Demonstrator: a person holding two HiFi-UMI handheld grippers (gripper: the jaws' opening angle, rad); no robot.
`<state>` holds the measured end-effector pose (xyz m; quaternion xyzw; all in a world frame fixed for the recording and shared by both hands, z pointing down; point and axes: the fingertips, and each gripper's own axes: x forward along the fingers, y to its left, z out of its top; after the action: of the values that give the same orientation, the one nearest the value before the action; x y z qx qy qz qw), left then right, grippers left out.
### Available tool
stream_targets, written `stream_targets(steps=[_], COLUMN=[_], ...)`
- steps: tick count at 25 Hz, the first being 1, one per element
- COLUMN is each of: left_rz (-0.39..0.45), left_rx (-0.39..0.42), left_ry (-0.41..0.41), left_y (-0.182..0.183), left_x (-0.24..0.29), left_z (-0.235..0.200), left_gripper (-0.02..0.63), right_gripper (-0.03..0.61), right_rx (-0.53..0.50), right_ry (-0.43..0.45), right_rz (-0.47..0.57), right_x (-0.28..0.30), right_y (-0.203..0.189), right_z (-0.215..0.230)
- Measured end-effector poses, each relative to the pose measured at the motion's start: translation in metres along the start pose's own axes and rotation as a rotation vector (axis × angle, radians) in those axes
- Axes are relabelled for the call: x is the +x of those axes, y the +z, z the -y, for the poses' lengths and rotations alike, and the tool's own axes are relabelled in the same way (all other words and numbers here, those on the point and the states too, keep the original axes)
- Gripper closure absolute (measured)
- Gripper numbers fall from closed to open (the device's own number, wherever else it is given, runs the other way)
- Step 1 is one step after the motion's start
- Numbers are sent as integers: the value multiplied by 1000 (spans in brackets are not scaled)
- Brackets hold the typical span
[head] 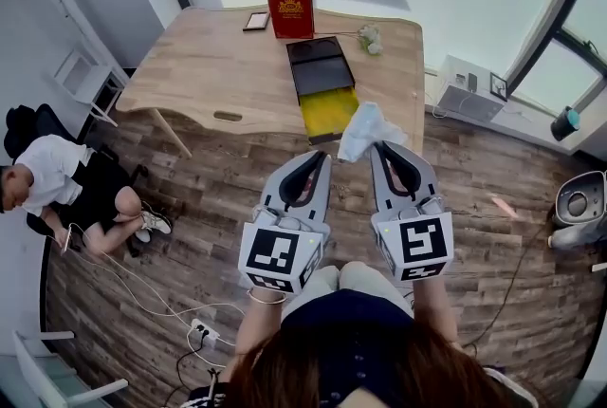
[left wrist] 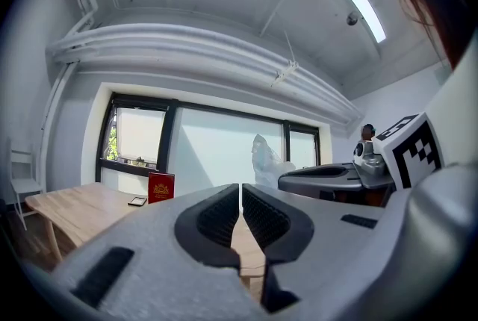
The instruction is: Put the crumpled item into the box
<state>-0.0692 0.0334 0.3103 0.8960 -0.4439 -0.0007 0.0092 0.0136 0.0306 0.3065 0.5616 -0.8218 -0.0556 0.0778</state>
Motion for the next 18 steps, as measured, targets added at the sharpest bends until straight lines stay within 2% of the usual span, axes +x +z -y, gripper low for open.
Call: stream_targets(steps=[5, 10, 18], left_rz=[-10, -19, -21], left_rx=[-18, 7, 7], left_ry=[-8, -10, 21], left_y=[-3, -7, -6], left_x=[10, 22, 52], left_z=[-1, -2, -15], left_gripper=[578, 578, 578], right_gripper=[549, 548, 548], right_rx=[7, 12, 11], right_ry=[-3, -4, 30], right_rz=[-9, -8, 1], right_x=[6, 14, 39], right_y=[-3, -7, -8], right_z=[4, 13, 28])
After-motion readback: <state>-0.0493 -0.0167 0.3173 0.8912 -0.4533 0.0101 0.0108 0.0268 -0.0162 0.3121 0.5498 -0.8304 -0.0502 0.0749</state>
